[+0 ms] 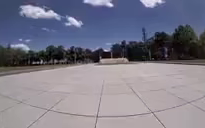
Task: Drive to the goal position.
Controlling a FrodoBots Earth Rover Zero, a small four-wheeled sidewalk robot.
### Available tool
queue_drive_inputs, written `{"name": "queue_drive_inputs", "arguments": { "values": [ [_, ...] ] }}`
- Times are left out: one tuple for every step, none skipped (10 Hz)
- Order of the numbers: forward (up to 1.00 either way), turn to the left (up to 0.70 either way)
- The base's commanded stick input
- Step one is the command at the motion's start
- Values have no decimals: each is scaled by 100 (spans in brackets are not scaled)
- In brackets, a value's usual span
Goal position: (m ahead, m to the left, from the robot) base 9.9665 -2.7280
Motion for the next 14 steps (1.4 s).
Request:
{"name": "queue_drive_inputs", "arguments": {
  "values": [
    [50,0],
    [50,0],
    [50,0],
    [50,-44],
    [50,-50],
    [50,-50],
    [50,-22],
    [50,-3],
    [50,-2],
    [50,-1],
    [50,0],
    [50,0],
    [50,0],
    [50,0]
  ]
}}
